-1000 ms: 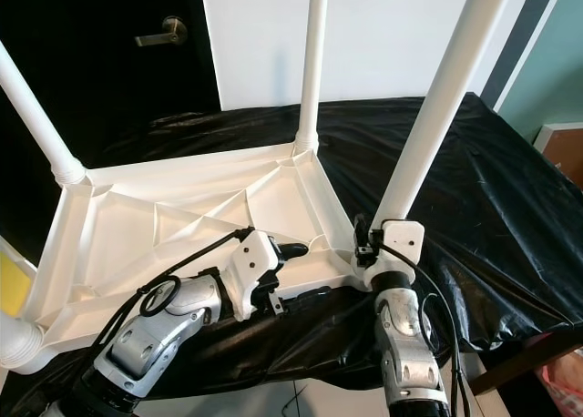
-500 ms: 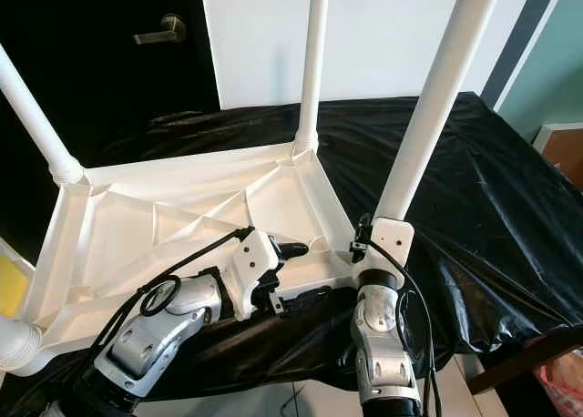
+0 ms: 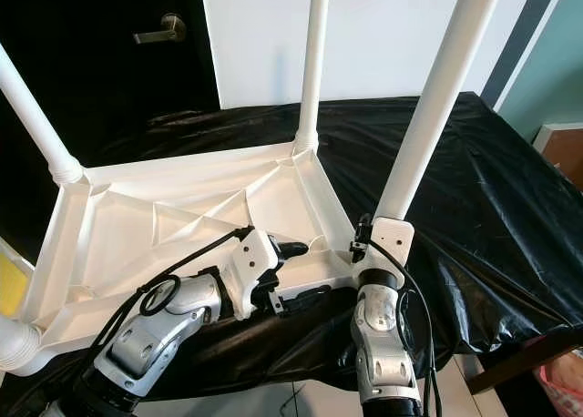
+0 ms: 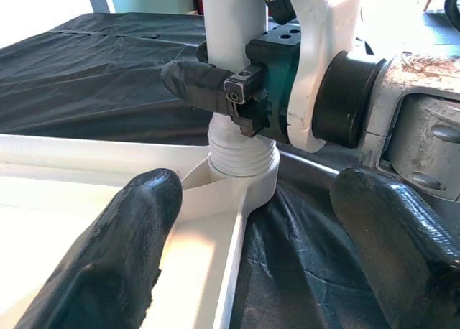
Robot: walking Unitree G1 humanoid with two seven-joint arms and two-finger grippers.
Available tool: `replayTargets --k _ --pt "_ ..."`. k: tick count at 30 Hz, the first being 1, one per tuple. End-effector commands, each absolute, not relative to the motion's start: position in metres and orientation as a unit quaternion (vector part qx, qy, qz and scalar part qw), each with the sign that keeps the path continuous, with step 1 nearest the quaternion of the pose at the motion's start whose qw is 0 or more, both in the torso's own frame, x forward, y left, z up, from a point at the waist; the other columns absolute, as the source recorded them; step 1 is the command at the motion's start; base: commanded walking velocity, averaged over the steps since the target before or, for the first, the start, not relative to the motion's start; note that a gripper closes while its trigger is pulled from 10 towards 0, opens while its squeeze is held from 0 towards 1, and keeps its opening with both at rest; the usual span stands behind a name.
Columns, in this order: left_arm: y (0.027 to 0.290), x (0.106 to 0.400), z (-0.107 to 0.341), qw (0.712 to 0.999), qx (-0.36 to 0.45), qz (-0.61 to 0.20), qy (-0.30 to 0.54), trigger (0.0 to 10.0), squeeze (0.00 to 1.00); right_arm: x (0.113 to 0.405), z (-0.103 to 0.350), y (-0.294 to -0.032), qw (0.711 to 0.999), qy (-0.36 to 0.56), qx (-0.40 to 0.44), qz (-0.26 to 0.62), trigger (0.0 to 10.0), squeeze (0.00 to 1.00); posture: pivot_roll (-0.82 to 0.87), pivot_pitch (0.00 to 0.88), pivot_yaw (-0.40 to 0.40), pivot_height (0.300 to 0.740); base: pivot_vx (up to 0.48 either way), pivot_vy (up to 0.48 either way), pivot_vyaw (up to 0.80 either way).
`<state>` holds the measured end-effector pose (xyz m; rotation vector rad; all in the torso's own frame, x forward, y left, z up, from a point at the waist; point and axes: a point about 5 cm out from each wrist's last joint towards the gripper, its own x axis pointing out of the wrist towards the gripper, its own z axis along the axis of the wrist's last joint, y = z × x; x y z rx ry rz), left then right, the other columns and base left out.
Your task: Building children table
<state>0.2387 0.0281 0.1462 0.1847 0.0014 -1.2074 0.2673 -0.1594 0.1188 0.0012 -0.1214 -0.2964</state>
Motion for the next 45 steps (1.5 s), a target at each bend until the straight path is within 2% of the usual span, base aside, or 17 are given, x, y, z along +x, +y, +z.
replayTargets --k 1,3,4,5,18,19,28,36,42,43,44,45 --pt "0.027 0.24 0.15 0.814 0.095 -0.574 -0.006 10.0 0.0 0.267 0.11 -0.16 0.989 -0.037 0.001 -0.146 10.0 0.0 -0.02 0.003 -0.014 0.74 0.0 0.0 0.0" --pt "0.027 0.24 0.15 0.813 0.094 -0.574 -0.006 10.0 0.0 0.266 0.11 -0.16 0.989 -0.038 0.0 -0.145 10.0 0.0 -0.02 0.003 -0.014 0.74 0.0 0.0 0.0" --pt "0.027 0.24 0.15 0.813 0.095 -0.574 -0.006 10.0 0.0 0.266 0.111 -0.16 0.989 -0.042 0.002 -0.139 10.0 0.09 -0.02 0.001 -0.015 0.74 0.0 0.0 0.0" --pt "0.026 0.241 0.151 0.813 0.095 -0.574 -0.006 10.0 0.0 0.266 0.113 -0.161 0.99 -0.048 0.006 -0.131 10.0 1.0 -0.02 0.001 -0.015 0.74 0.0 0.0 0.0" --pt "0.022 0.24 0.15 0.811 0.092 -0.578 -0.007 10.0 0.0 0.274 0.133 -0.179 0.994 -0.095 0.008 -0.045 10.0 1.0 -0.03 0.001 -0.015 0.74 0.0 0.0 0.0" --pt "0.022 0.24 0.15 0.811 0.092 -0.578 -0.007 10.0 0.0 0.275 0.135 -0.182 0.995 -0.094 0.003 -0.015 10.0 0.0 -0.03 0.0 -0.016 0.74 0.0 0.0 0.0" --pt "0.022 0.241 0.152 0.812 0.092 -0.577 -0.01 10.0 0.0 0.273 0.132 -0.192 0.991 -0.061 -0.019 0.121 10.0 0.0 -0.02 0.0 -0.023 0.74 0.0 0.0 0.0" --pt "0.021 0.24 0.152 0.812 0.091 -0.577 -0.011 10.0 0.0 0.272 0.124 -0.205 0.98 -0.032 -0.047 0.189 10.0 0.0 -0.03 0.0 -0.018 0.74 0.0 0.0 0.0" --pt "0.02 0.24 0.152 0.81 0.091 -0.579 -0.01 10.0 0.0 0.275 0.124 -0.211 0.976 -0.025 -0.058 0.208 10.0 0.0 -0.03 0.0 -0.017 0.74 0.0 0.0 0.0" --pt "0.02 0.24 0.152 0.81 0.091 -0.579 -0.01 10.0 0.0 0.276 0.124 -0.211 0.976 -0.023 -0.056 0.211 9.4 0.0 -0.03 0.0 -0.017 0.74 0.0 0.0 0.0" --pt "0.02 0.24 0.152 0.81 0.091 -0.579 -0.01 10.0 0.0 0.276 0.124 -0.212 0.975 -0.022 -0.054 0.213 3.1 0.0 -0.03 0.0 -0.017 0.74 0.0 0.0 0.0" --pt "0.02 0.24 0.152 0.81 0.091 -0.579 -0.01 10.0 0.0 0.276 0.124 -0.212 0.975 -0.022 -0.054 0.213 3.1 0.0 -0.03 0.0 -0.017 0.74 0.0 0.0 0.0"
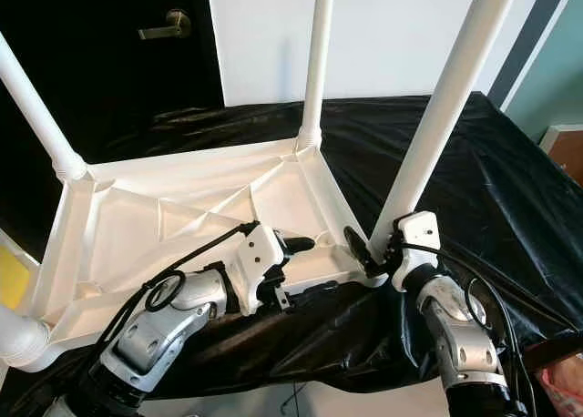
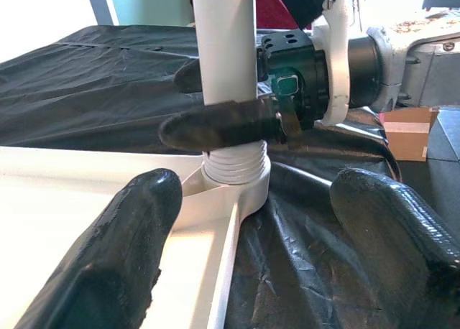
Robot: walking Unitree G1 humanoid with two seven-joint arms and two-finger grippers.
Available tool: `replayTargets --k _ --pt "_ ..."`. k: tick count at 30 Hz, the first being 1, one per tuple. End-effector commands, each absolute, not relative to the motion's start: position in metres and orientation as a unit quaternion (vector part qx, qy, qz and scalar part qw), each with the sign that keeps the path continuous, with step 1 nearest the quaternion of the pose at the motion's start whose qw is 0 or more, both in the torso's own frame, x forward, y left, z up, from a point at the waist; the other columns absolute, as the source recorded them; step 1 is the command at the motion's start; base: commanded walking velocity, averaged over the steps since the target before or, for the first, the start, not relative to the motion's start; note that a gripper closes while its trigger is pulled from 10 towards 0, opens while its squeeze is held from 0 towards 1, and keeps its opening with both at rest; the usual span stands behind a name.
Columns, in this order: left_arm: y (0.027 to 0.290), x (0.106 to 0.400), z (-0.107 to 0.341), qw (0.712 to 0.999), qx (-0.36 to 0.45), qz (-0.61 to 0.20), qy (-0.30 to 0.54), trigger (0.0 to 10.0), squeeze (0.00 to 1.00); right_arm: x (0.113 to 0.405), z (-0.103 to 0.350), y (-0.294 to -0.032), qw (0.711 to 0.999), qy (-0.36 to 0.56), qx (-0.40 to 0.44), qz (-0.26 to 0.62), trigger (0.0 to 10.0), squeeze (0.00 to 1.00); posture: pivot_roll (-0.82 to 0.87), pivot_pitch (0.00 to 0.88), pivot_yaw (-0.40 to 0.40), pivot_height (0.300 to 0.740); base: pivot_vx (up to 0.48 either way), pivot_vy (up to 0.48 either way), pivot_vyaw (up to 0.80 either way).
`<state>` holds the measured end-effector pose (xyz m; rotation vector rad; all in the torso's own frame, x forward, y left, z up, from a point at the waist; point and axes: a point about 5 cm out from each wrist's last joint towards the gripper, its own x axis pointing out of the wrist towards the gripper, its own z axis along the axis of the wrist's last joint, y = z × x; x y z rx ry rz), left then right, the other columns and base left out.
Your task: Building children table
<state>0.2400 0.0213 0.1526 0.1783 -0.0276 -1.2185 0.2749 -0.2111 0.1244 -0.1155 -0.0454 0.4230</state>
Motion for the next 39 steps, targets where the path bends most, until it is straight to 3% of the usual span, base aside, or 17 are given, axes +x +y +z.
replayTargets --k 1,2,15,16,18,19,39 --pt "0.02 0.24 0.152 0.81 0.091 -0.579 -0.01 10.0 0.0 0.276 0.124 -0.212 0.975 -0.022 -0.054 0.213 3.1 0.0 -0.03 0.0 -0.017 0.74 0.0 0.0 0.0" --pt "0.02 0.24 0.152 0.81 0.093 -0.58 -0.01 10.0 0.0 0.277 0.122 -0.214 0.975 -0.016 -0.061 0.213 0.0 0.0 -0.02 0.0 -0.017 0.74 0.0 0.0 0.0" --pt "0.021 0.238 0.151 0.807 0.094 -0.583 -0.007 10.0 0.0 0.267 0.105 -0.218 0.978 0.009 -0.053 0.203 0.0 0.0 -0.03 0.008 -0.009 0.74 0.0 0.0 0.0" --pt "0.021 0.238 0.151 0.807 0.093 -0.584 -0.006 10.0 0.0 0.264 0.1 -0.217 0.981 0.016 -0.044 0.187 9.1 0.0 -0.03 0.01 -0.009 0.74 0.0 0.0 0.0" --pt "0.021 0.238 0.151 0.806 0.093 -0.584 -0.006 10.0 0.0 0.264 0.098 -0.217 0.982 0.018 -0.041 0.182 9.1 0.0 -0.03 0.01 -0.009 0.74 0.0 0.0 0.0" --pt "0.02 0.237 0.151 0.806 0.092 -0.584 -0.006 10.0 0.0 0.264 0.097 -0.216 0.985 0.018 -0.033 0.171 10.0 0.0 -0.03 0.012 -0.008 0.74 0.0 0.0 0.0" --pt "0.02 0.235 0.149 0.802 0.092 -0.59 -0.004 10.0 0.0 0.267 0.101 -0.188 1.0 0.011 0.005 -0.01 10.0 0.0 -0.04 0.008 -0.008 0.74 0.0 0.0 0.0"
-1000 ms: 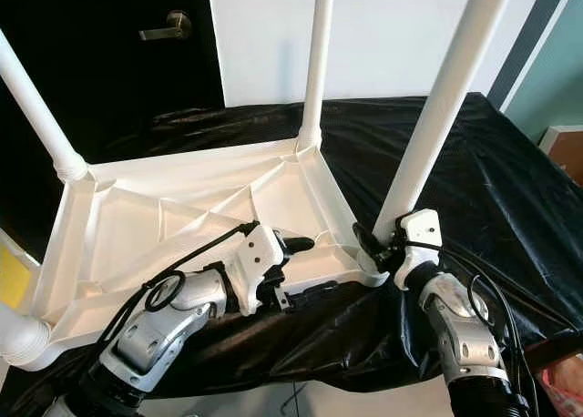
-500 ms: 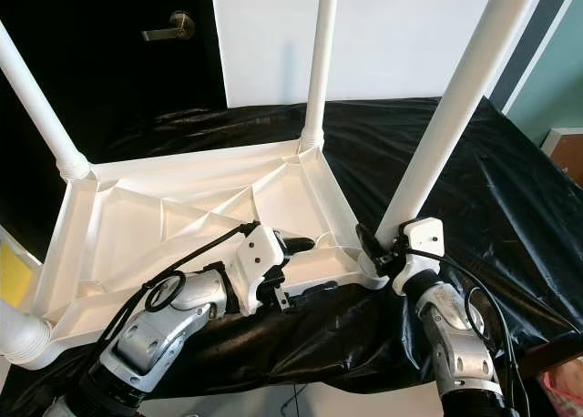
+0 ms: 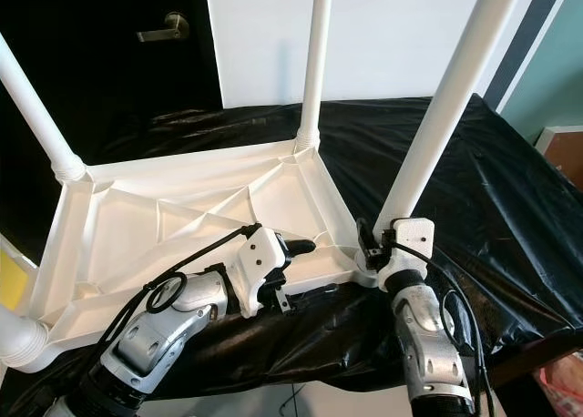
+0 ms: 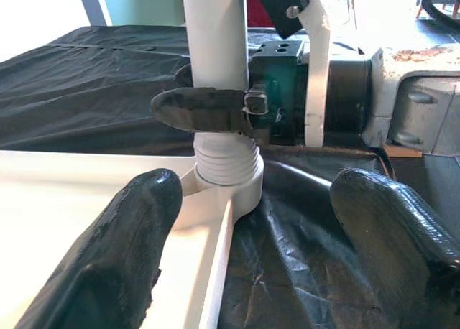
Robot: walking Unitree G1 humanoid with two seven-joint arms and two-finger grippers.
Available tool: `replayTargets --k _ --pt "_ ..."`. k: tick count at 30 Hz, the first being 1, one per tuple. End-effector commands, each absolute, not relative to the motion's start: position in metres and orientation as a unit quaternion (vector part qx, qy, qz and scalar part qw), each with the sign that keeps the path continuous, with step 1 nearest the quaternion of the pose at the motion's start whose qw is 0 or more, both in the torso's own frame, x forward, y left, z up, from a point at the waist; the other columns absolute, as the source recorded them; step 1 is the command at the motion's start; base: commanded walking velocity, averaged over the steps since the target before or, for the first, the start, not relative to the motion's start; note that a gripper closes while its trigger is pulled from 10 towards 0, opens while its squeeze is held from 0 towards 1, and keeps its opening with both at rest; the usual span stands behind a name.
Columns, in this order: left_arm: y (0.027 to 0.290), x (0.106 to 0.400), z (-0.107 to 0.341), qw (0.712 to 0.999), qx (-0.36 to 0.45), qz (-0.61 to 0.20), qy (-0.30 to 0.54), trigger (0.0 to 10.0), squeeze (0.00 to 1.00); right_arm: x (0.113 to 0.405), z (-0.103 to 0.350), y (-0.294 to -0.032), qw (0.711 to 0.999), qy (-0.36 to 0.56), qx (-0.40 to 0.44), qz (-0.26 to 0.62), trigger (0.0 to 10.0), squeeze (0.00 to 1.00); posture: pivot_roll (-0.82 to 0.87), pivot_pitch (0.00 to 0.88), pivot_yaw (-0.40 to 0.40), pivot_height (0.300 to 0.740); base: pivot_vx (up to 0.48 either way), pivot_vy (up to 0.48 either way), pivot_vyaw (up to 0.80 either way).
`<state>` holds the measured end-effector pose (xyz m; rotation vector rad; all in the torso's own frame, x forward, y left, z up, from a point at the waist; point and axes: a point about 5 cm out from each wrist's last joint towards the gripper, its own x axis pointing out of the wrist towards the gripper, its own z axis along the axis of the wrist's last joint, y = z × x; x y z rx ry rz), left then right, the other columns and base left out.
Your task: Building children table
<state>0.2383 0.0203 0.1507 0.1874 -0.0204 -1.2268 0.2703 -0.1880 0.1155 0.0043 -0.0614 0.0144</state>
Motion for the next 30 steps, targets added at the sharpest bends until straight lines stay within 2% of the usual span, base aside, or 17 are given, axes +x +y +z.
replayTargets --k 1,2,5,7,23,24,25,30 --pt "0.02 0.235 0.149 0.802 0.093 -0.59 -0.004 10.0 0.0 0.267 0.102 -0.184 0.999 0.012 0.006 -0.032 10.0 0.0 -0.04 0.005 -0.011 0.74 0.0 0.0 0.0" --pt "0.02 0.235 0.149 0.802 0.093 -0.59 -0.004 10.0 0.0 0.267 0.102 -0.184 0.999 0.012 0.006 -0.032 10.0 0.0 -0.04 0.005 -0.011 0.74 0.0 0.0 0.0" --pt "0.02 0.235 0.149 0.803 0.094 -0.588 -0.005 10.0 0.0 0.264 0.101 -0.167 0.991 0.018 0.019 -0.133 10.0 0.0 -0.03 0.0 -0.017 0.74 0.0 0.0 0.0" --pt "0.02 0.236 0.149 0.804 0.094 -0.587 -0.005 10.0 0.0 0.264 0.101 -0.161 0.99 0.019 0.023 -0.137 10.0 0.0 -0.02 0.0 -0.018 0.74 0.0 0.0 0.0" --pt "0.02 0.238 0.15 0.805 0.093 -0.586 -0.007 10.0 0.0 0.263 0.108 -0.16 0.99 0.001 0.021 -0.14 10.0 0.0 -0.03 0.0 -0.019 0.74 0.0 0.0 0.0" --pt "0.02 0.238 0.15 0.805 0.093 -0.586 -0.007 10.0 0.0 0.263 0.109 -0.16 0.991 -0.005 0.021 -0.133 10.0 0.74 -0.03 0.0 -0.019 0.74 0.0 0.0 0.0" --pt "0.02 0.238 0.151 0.805 0.093 -0.586 -0.007 10.0 0.0 0.262 0.11 -0.158 0.992 -0.009 0.024 -0.124 10.0 1.0 -0.03 0.0 -0.018 0.74 0.0 0.0 0.0" --pt "0.019 0.239 0.151 0.805 0.094 -0.586 -0.008 10.0 0.0 0.261 0.115 -0.157 0.995 -0.027 0.022 -0.097 10.0 1.0 -0.03 0.0 -0.019 0.74 0.0 0.0 0.0"
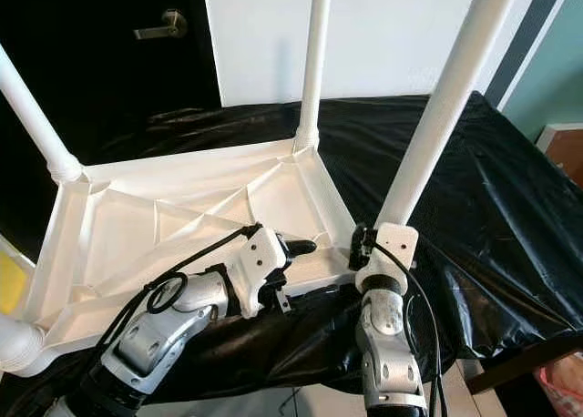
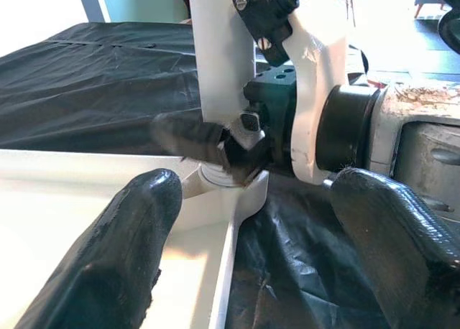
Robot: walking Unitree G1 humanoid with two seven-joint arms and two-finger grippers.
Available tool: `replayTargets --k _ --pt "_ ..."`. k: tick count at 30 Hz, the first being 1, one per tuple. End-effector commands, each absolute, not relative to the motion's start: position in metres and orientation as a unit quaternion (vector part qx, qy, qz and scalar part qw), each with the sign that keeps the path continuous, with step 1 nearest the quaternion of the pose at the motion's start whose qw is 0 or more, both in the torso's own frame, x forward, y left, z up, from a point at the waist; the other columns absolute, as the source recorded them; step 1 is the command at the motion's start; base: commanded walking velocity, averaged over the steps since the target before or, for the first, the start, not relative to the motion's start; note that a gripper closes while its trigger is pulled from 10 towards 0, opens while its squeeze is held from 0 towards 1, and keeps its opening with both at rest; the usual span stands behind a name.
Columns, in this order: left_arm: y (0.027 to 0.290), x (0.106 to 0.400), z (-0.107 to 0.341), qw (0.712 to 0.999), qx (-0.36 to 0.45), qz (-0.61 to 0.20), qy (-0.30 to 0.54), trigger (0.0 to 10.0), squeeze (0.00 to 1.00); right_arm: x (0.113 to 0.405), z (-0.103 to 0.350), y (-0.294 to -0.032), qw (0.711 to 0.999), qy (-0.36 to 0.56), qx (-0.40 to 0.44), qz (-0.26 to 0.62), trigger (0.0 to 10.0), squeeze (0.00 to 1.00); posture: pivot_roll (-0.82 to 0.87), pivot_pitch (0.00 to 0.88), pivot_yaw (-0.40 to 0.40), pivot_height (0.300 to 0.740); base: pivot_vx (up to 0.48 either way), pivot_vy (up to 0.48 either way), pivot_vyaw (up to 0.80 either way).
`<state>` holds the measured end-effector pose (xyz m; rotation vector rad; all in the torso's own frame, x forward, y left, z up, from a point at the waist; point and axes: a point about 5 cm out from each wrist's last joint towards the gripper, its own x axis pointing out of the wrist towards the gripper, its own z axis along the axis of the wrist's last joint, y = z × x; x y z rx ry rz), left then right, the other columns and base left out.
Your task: Building children table
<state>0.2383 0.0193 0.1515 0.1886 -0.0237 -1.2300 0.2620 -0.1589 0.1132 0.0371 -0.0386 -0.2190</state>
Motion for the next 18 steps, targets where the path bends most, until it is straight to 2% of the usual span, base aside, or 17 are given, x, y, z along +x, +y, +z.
replayTargets --k 1,10,11,12,13,18 --pt "0.019 0.239 0.151 0.805 0.094 -0.586 -0.008 10.0 0.0 0.261 0.115 -0.157 0.995 -0.027 0.022 -0.097 10.0 1.0 -0.03 0.0 -0.019 0.74 0.0 0.0 0.0" --pt "0.018 0.24 0.151 0.806 0.094 -0.584 -0.01 10.0 0.0 0.26 0.118 -0.171 0.999 -0.038 0.017 -0.035 10.0 1.0 -0.04 0.0 -0.021 0.74 0.0 0.0 0.0" --pt "0.018 0.24 0.151 0.806 0.094 -0.584 -0.01 10.0 0.0 0.261 0.119 -0.175 0.999 -0.041 0.016 -0.021 10.0 0.92 -0.04 0.0 -0.018 0.74 0.0 0.0 0.0" --pt "0.018 0.24 0.151 0.806 0.094 -0.584 -0.01 10.0 0.0 0.261 0.119 -0.175 0.999 -0.041 0.016 -0.021 10.0 0.92 -0.04 0.0 -0.018 0.74 0.0 0.0 0.0" --pt "0.018 0.241 0.152 0.806 0.095 -0.584 -0.011 10.0 0.0 0.262 0.121 -0.18 0.999 -0.045 0.008 0.001 10.0 0.0 -0.04 0.0 -0.015 0.74 0.0 0.0 0.0" --pt "0.017 0.244 0.153 0.806 0.1 -0.584 -0.013 10.0 0.0 0.268 0.13 -0.201 0.994 -0.057 -0.022 0.095 10.0 0.0 -0.04 0.0 -0.014 0.74 0.0 0.0 0.0"
